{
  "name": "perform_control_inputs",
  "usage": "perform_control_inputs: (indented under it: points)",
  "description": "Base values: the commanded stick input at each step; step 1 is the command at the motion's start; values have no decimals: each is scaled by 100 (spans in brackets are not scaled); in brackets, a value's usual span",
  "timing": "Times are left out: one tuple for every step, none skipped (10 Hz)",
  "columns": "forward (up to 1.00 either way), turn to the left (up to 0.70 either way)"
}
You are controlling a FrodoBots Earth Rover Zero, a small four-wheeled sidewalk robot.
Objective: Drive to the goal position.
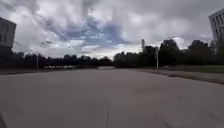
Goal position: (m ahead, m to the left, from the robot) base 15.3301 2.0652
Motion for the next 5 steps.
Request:
perform_control_inputs:
  points:
    - [100, 0]
    - [100, 0]
    - [100, 0]
    - [100, 0]
    - [100, 0]
